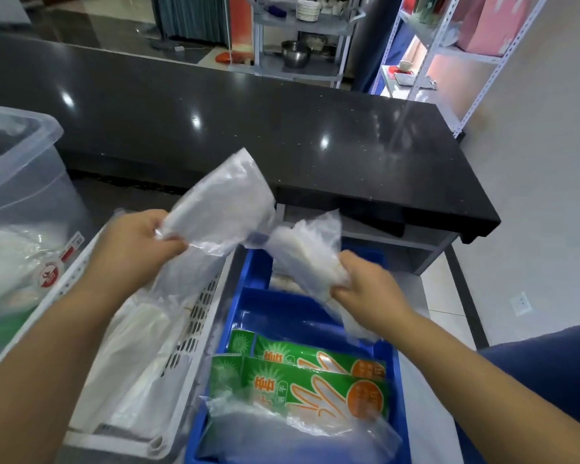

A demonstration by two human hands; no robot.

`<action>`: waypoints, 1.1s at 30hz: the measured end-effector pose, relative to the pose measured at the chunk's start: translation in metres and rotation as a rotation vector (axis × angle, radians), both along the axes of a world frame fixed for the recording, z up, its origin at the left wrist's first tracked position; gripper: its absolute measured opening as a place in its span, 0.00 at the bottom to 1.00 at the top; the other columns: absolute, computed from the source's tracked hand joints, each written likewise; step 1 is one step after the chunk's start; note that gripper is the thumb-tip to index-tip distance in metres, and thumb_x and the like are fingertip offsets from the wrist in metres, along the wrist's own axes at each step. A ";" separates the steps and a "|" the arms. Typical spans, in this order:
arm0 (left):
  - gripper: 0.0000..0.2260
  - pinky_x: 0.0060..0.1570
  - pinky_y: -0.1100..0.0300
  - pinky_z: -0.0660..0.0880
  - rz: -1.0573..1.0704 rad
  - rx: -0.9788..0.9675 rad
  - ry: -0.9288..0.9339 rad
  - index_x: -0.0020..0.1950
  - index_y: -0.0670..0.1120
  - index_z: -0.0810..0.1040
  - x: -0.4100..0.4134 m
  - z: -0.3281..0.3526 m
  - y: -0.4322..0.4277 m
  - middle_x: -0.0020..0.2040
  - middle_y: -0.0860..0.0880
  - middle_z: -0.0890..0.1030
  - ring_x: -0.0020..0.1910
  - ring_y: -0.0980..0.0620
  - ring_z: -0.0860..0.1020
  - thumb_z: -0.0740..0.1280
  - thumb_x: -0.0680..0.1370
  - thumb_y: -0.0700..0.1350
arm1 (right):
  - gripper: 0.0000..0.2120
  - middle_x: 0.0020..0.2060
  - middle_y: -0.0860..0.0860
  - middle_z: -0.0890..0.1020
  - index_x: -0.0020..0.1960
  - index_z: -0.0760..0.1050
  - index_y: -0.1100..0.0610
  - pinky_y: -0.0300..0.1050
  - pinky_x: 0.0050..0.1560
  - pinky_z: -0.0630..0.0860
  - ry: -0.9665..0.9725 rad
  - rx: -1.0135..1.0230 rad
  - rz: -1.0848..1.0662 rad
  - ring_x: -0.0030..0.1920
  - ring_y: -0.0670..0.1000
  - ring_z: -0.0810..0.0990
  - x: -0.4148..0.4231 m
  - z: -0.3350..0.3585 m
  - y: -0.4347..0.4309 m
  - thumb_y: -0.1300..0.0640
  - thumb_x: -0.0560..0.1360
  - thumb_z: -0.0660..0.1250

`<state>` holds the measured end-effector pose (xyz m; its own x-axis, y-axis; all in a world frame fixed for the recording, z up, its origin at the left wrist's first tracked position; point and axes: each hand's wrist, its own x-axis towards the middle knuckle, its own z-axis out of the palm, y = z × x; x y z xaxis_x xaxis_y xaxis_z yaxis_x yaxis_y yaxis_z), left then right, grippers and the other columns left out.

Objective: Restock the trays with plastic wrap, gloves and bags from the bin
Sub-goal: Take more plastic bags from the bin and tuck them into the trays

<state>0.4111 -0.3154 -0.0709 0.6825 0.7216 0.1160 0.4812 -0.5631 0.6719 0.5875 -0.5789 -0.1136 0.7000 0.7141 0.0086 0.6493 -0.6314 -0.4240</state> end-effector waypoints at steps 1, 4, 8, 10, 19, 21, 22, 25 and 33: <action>0.09 0.26 0.61 0.70 0.037 -0.041 -0.039 0.33 0.52 0.76 -0.005 0.001 0.003 0.30 0.50 0.78 0.27 0.50 0.76 0.73 0.68 0.42 | 0.10 0.45 0.50 0.79 0.48 0.67 0.49 0.45 0.38 0.68 -0.015 -0.061 0.057 0.46 0.57 0.78 -0.003 -0.006 0.004 0.55 0.70 0.66; 0.08 0.26 0.61 0.70 0.101 -0.156 -0.133 0.35 0.52 0.78 -0.015 0.002 0.007 0.30 0.50 0.79 0.25 0.52 0.74 0.73 0.68 0.40 | 0.15 0.54 0.53 0.80 0.56 0.70 0.49 0.45 0.43 0.70 0.003 -0.246 0.223 0.53 0.58 0.77 -0.012 -0.024 0.015 0.56 0.70 0.66; 0.08 0.27 0.61 0.70 0.133 -0.241 -0.194 0.36 0.51 0.78 -0.022 0.004 0.002 0.31 0.49 0.79 0.23 0.53 0.73 0.74 0.68 0.39 | 0.11 0.49 0.50 0.79 0.50 0.71 0.48 0.44 0.42 0.68 0.159 -0.453 0.377 0.49 0.56 0.76 -0.014 -0.039 0.028 0.57 0.70 0.66; 0.09 0.27 0.62 0.69 0.135 -0.260 -0.208 0.36 0.52 0.79 -0.023 0.006 -0.001 0.31 0.50 0.79 0.24 0.54 0.73 0.74 0.68 0.39 | 0.07 0.42 0.44 0.76 0.45 0.70 0.45 0.43 0.40 0.67 0.326 -0.533 0.445 0.45 0.52 0.75 -0.009 -0.040 0.032 0.54 0.70 0.66; 0.09 0.29 0.61 0.72 0.122 -0.257 -0.207 0.37 0.53 0.78 -0.023 0.010 -0.005 0.34 0.48 0.80 0.27 0.50 0.75 0.74 0.69 0.40 | 0.12 0.48 0.47 0.80 0.54 0.74 0.46 0.45 0.42 0.75 0.072 -0.380 0.415 0.48 0.53 0.77 -0.003 -0.033 0.030 0.56 0.72 0.66; 0.08 0.29 0.60 0.72 0.123 -0.252 -0.198 0.38 0.53 0.79 -0.023 0.009 -0.004 0.34 0.48 0.80 0.27 0.50 0.76 0.74 0.69 0.40 | 0.18 0.54 0.46 0.81 0.61 0.74 0.46 0.48 0.48 0.78 0.026 -0.281 0.342 0.51 0.50 0.78 0.007 -0.026 0.023 0.57 0.73 0.67; 0.08 0.29 0.60 0.72 0.123 -0.250 -0.195 0.38 0.53 0.79 -0.023 0.008 -0.005 0.34 0.48 0.80 0.26 0.50 0.75 0.74 0.68 0.41 | 0.18 0.54 0.46 0.80 0.62 0.74 0.45 0.48 0.49 0.78 0.006 -0.261 0.334 0.51 0.49 0.78 0.009 -0.026 0.019 0.56 0.73 0.67; 0.06 0.27 0.61 0.70 0.109 -0.255 -0.192 0.39 0.51 0.79 -0.019 0.007 -0.007 0.31 0.49 0.79 0.23 0.52 0.73 0.74 0.68 0.41 | 0.19 0.55 0.45 0.79 0.63 0.73 0.44 0.46 0.46 0.77 -0.009 -0.264 0.428 0.49 0.49 0.77 0.001 -0.036 0.011 0.53 0.73 0.67; 0.06 0.22 0.61 0.72 0.025 -0.208 -0.158 0.41 0.50 0.81 -0.005 0.008 -0.024 0.34 0.49 0.81 0.29 0.51 0.79 0.74 0.69 0.40 | 0.16 0.49 0.51 0.78 0.61 0.74 0.50 0.49 0.42 0.77 -0.230 -0.257 0.582 0.45 0.54 0.79 -0.005 -0.061 0.013 0.51 0.74 0.63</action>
